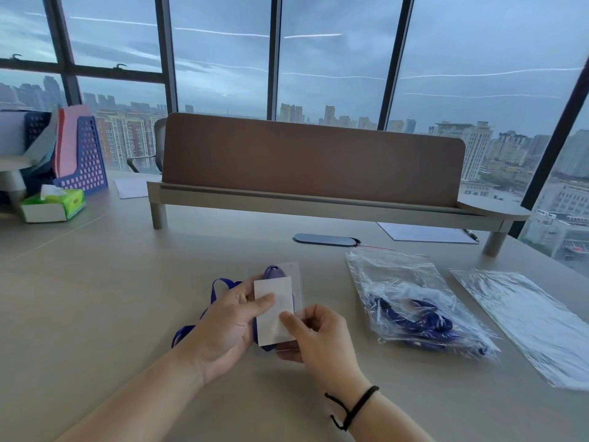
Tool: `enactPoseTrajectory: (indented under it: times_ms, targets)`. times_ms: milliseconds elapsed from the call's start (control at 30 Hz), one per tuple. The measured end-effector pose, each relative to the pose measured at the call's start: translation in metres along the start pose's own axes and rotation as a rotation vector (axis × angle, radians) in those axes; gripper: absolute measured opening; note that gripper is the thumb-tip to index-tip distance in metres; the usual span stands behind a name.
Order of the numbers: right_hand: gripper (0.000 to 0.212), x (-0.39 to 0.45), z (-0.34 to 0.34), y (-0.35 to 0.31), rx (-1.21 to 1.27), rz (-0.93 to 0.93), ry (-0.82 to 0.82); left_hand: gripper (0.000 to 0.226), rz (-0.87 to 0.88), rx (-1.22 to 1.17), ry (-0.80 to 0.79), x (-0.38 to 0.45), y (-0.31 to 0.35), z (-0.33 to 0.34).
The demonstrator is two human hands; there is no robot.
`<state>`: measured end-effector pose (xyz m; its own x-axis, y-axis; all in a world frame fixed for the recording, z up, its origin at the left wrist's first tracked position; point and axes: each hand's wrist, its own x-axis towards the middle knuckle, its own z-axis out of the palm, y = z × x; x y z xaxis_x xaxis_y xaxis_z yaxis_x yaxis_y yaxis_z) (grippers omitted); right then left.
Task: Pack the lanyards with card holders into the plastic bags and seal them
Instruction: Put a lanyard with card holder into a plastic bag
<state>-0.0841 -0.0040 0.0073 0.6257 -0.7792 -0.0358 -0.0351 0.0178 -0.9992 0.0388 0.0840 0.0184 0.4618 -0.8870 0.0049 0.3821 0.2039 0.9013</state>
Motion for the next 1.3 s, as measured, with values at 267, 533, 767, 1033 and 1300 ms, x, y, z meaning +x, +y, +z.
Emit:
enactPoseTrajectory:
  times_ms: [267, 533, 767, 1033, 1300]
  targets:
    - [0.021, -0.019, -0.045, -0.026, 0.028, -0.001, 0.019, 0.030, 0.013, 0.074, -0.046, -0.001, 0.004, 0.050]
    - [0.021, -0.026, -0.158, -0.038, -0.085, -0.119, 0.147, 0.026, -0.004, 0.132, -0.081, 0.030, -0.024, 0.165]
    - [0.022, -0.019, -0.263, -0.043, -0.155, -0.106, 0.272, 0.031, -0.129, 0.132, -0.138, 0.074, -0.063, 0.252]
    - [0.035, 0.021, -0.339, -0.030, -0.283, -0.058, 0.284, 0.027, -0.127, 0.253, -0.117, 0.124, -0.094, 0.309]
    - [0.032, 0.128, -0.421, -0.013, -0.780, -0.096, 0.469, 0.018, -0.122, 0.289, 0.057, 0.187, -0.122, 0.314]
